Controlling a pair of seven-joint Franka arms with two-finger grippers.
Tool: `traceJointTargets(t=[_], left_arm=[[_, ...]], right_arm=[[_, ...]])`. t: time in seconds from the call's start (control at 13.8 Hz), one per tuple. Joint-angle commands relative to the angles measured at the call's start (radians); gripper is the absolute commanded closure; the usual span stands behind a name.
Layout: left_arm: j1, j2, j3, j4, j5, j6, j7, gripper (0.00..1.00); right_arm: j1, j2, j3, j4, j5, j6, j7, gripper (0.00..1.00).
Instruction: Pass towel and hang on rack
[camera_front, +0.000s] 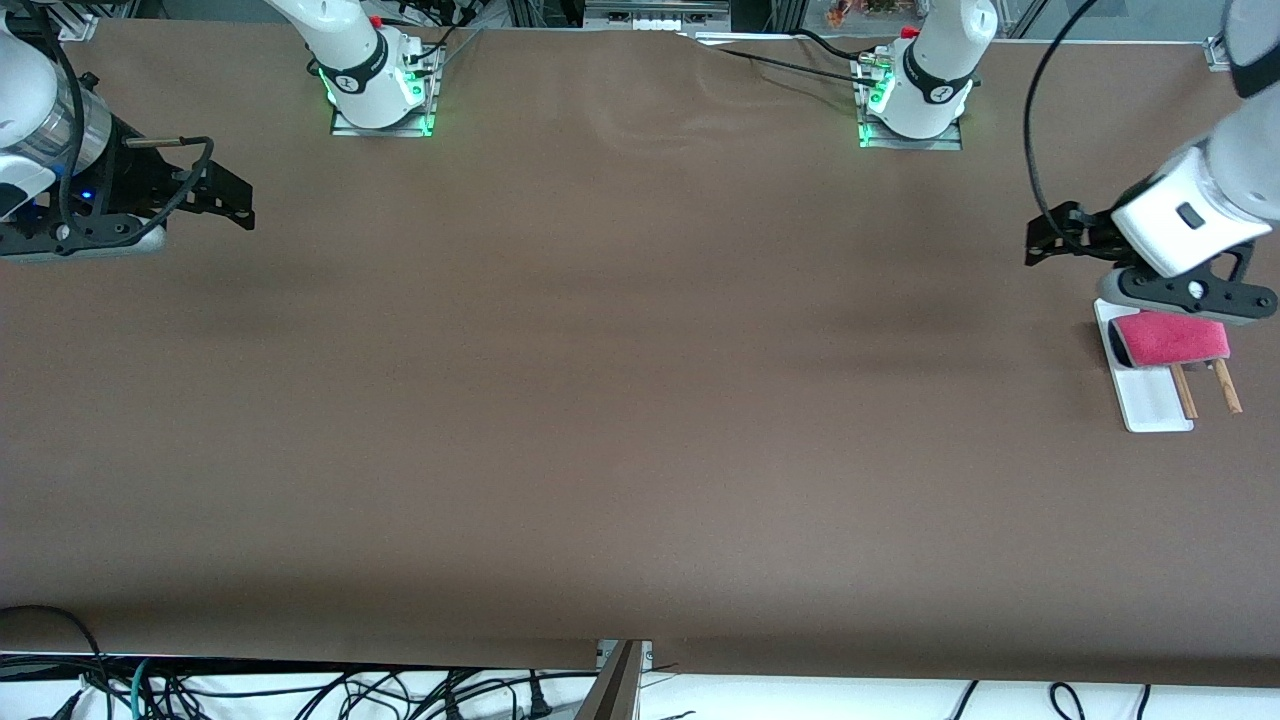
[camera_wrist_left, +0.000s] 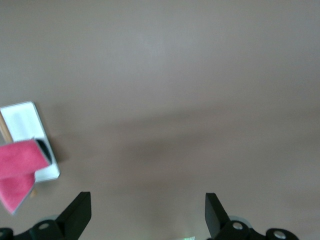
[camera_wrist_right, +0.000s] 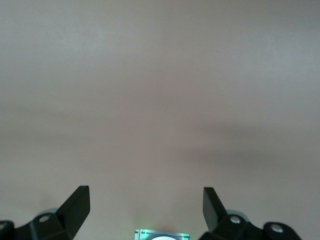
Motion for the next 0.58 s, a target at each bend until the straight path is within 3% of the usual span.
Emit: traceJointTargets(t=[0.0, 0.51], left_arm=[[0.049, -0.138, -0.003, -0.196, 0.012, 0.114, -0.011, 0.00], [0.054, -0.138, 0.009, -0.193, 0.011, 0.126, -0.014, 0.00]], right_arm=[[-0.014, -0.011, 0.010, -0.010, 0.016, 0.005, -0.002, 0.00], [-0.014, -0.011, 0.010, -0.010, 0.016, 0.005, -0.002, 0.00]])
